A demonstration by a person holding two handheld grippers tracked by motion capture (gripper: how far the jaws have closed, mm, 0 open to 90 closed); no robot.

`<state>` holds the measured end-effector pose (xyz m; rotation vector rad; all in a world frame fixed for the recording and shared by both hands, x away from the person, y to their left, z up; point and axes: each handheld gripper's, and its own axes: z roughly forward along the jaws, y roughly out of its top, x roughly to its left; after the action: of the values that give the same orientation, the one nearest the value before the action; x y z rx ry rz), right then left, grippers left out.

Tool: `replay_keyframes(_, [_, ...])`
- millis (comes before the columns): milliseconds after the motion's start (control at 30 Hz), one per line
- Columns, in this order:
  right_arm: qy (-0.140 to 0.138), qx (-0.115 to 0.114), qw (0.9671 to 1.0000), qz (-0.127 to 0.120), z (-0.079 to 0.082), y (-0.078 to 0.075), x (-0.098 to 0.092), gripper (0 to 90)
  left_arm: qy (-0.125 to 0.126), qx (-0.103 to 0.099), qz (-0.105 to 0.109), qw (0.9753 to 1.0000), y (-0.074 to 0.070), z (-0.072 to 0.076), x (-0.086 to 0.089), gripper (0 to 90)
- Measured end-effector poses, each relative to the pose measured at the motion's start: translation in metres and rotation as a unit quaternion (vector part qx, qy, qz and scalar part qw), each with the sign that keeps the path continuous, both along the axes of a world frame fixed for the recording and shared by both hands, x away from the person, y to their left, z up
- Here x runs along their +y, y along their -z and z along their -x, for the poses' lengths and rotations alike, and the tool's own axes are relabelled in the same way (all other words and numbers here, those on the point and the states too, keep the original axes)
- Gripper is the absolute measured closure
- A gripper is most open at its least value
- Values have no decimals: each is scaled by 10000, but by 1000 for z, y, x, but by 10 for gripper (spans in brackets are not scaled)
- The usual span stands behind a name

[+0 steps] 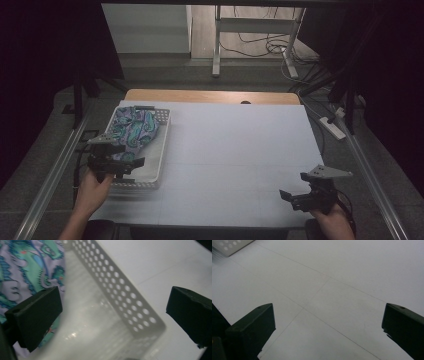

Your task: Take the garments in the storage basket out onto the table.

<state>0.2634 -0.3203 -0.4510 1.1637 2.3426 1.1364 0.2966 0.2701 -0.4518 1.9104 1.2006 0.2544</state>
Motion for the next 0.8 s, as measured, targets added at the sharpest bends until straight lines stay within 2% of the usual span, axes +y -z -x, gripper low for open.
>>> replay_keyframes(100, [-9,9,10000,16,0,0,0,0,-76,-18,-8,10000,-2,-9,0,0])
replay_keyframes(233, [-14,13,10000,18,0,0,0,0,-158,-53,-205,9997,-3,-25,-4,0])
replay_keyframes(367, [-12,24,10000,7,-1,0,0,0,-263,-57,-314,9991,-3,-42,-6,0])
replay_keyframes(467, [-13,32,10000,3,-1,0,0,0,-269,-55,-345,9990,-4,-48,-6,0])
replay_keyframes(600, [-39,50,10000,22,-1,0,0,0,-356,28,-403,9986,-3,-66,-4,0])
replay_keyframes(700, [-41,46,10000,34,-1,0,1,0,-443,130,-431,9980,-2,-73,-3,0])
replay_keyframes(767, [-48,59,10000,32,-1,1,1,0,-590,166,-559,9965,-2,-85,0,0])
replay_keyframes(800, [-48,59,10000,32,-1,1,1,0,-590,166,-559,9965,-2,-85,0,0])
